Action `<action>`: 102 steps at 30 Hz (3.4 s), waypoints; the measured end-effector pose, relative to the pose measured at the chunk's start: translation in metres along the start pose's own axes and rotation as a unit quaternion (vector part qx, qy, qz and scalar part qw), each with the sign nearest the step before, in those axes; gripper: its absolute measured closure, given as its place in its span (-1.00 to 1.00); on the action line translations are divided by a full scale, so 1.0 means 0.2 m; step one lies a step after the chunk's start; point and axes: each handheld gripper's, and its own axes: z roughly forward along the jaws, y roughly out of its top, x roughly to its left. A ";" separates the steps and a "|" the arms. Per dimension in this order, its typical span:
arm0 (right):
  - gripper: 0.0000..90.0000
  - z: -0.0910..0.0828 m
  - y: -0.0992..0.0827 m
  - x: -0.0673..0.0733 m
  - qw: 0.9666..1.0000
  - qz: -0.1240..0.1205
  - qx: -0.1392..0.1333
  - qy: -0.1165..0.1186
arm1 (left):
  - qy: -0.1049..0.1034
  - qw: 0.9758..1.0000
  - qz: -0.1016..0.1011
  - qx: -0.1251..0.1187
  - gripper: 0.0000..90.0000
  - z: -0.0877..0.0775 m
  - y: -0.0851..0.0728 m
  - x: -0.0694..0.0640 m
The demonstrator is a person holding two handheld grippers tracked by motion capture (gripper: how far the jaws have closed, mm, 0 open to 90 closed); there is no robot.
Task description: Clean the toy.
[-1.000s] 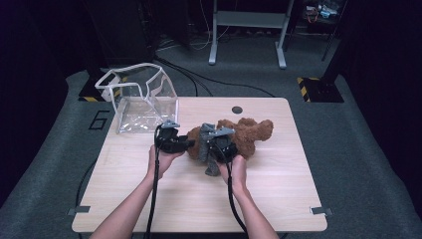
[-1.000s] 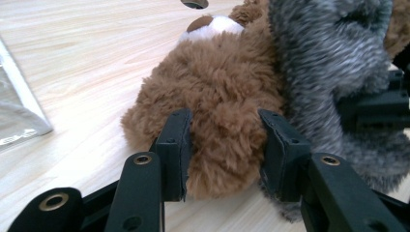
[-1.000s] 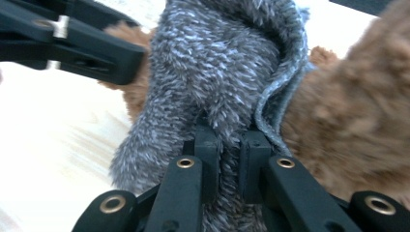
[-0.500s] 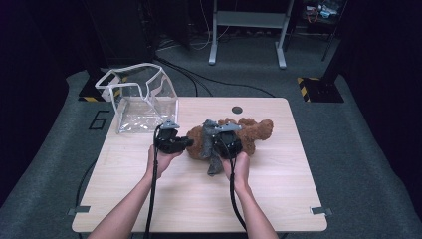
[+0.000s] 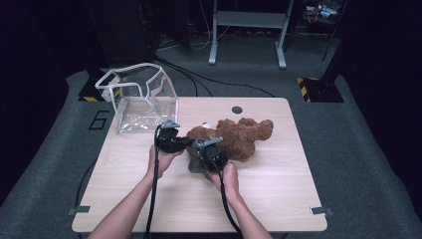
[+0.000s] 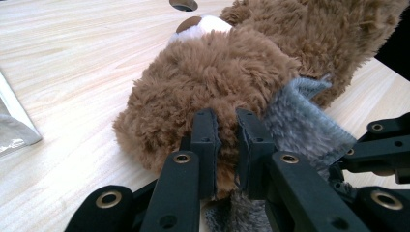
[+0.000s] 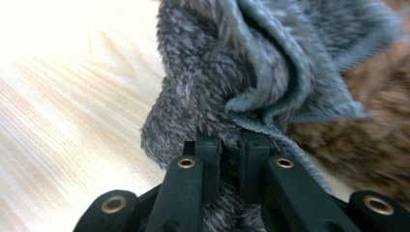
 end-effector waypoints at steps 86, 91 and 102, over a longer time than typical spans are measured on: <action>0.83 0.00 -0.01 -0.05 0.999 0.035 0.002 0.020 | -0.004 1.000 0.002 -0.014 0.83 -0.01 -0.02 -0.01; 0.83 -0.08 -0.08 -0.12 0.998 0.056 -0.013 0.015 | -0.004 1.000 0.002 -0.015 0.82 -0.01 -0.02 -0.01; 0.83 -0.40 -0.24 -0.38 0.994 0.085 -0.057 -0.048 | 0.000 1.000 -0.005 -0.018 0.82 0.00 -0.02 -0.01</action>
